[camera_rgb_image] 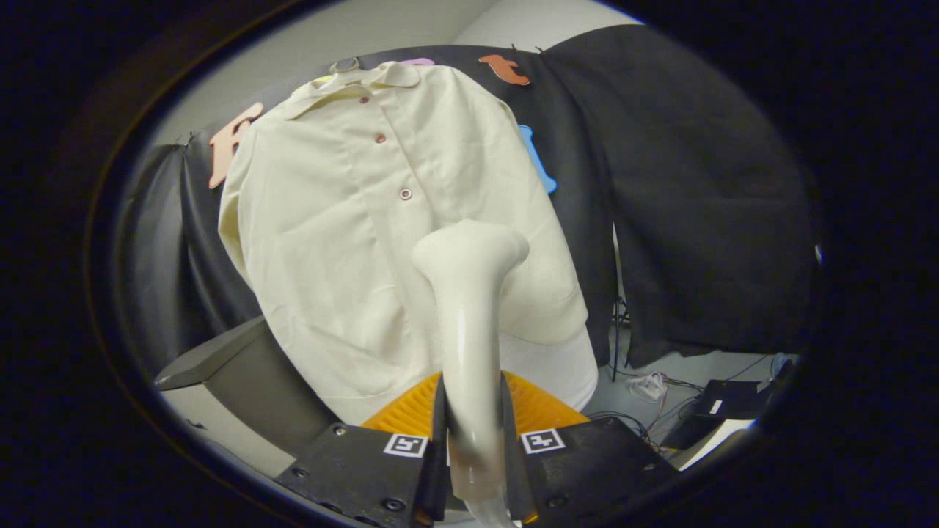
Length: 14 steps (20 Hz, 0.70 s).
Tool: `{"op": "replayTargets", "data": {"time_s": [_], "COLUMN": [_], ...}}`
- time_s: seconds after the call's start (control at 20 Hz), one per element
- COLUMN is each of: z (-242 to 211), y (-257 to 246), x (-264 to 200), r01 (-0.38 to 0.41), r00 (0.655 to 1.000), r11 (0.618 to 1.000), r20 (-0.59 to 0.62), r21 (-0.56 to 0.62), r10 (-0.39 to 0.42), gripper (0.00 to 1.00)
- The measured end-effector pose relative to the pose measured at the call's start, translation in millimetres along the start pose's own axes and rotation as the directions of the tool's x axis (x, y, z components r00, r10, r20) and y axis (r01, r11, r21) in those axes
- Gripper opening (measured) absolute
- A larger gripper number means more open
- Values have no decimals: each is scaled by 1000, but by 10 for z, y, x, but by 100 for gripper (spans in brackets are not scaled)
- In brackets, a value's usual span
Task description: Iron the clothes twice with a garment steamer, once on the left side and once on the right side.
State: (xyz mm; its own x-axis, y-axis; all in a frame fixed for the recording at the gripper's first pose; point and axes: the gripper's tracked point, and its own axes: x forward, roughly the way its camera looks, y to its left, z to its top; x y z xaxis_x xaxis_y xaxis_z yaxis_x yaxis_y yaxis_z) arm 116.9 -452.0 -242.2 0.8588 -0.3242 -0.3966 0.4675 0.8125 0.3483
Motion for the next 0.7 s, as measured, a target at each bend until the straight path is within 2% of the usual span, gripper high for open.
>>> {"op": "replayTargets", "data": {"time_s": [0.35,0.55,0.7], "z": [-65,-24,20], "y": [477,919,1278], "x": [-487,-863,-1195], "r01": [-52,-121,-177], "r00": [999,993,984], "r11": [999,993,984], "r20": [-2,13,35], "r21": [7,17,-30], "r10": [52,120,178], "gripper": [32,32,32]}}
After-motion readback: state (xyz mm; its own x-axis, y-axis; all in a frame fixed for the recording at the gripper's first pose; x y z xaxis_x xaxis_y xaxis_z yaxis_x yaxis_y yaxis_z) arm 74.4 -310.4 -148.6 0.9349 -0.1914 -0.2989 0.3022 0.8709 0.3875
